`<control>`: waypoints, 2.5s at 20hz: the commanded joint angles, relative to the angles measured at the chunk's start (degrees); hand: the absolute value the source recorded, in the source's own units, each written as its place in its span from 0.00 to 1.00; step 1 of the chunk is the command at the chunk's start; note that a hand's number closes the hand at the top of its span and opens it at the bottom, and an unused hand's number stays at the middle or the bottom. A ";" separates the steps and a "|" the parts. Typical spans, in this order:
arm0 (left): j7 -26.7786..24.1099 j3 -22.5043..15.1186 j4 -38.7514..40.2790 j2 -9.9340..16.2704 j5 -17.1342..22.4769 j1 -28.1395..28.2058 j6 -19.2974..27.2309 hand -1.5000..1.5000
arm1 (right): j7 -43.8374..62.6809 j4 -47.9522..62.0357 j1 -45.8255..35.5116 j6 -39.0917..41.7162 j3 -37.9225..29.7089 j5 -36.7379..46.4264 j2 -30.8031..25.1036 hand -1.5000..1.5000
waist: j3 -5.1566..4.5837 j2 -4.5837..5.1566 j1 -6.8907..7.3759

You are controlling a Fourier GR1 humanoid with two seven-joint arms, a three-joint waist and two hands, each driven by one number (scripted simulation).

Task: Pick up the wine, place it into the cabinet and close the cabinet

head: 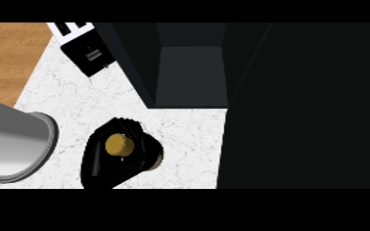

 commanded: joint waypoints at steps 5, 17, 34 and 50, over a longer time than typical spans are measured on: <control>11.58 1.28 5.22 -6.49 -3.20 -14.36 5.39 1.00 | 0.35 -4.89 2.73 1.04 -0.71 -2.18 0.68 0.00 | -0.01 0.04 -0.33; 4.83 -0.72 23.24 -6.65 -6.08 -25.48 12.94 1.00 | -0.02 -5.03 3.51 4.14 -5.64 -6.00 -0.61 0.00 | -0.02 0.06 -0.50; -9.32 -5.25 45.09 -6.66 10.61 -38.11 17.11 1.00 | -0.90 -1.59 1.44 4.86 -5.74 -3.20 1.45 0.00 | -0.04 0.17 -0.86; -15.55 -2.12 69.50 -6.62 24.39 -56.52 10.99 1.00 | -0.55 0.07 -1.18 5.41 -7.25 -6.17 0.72 0.00 | -0.07 0.67 -2.54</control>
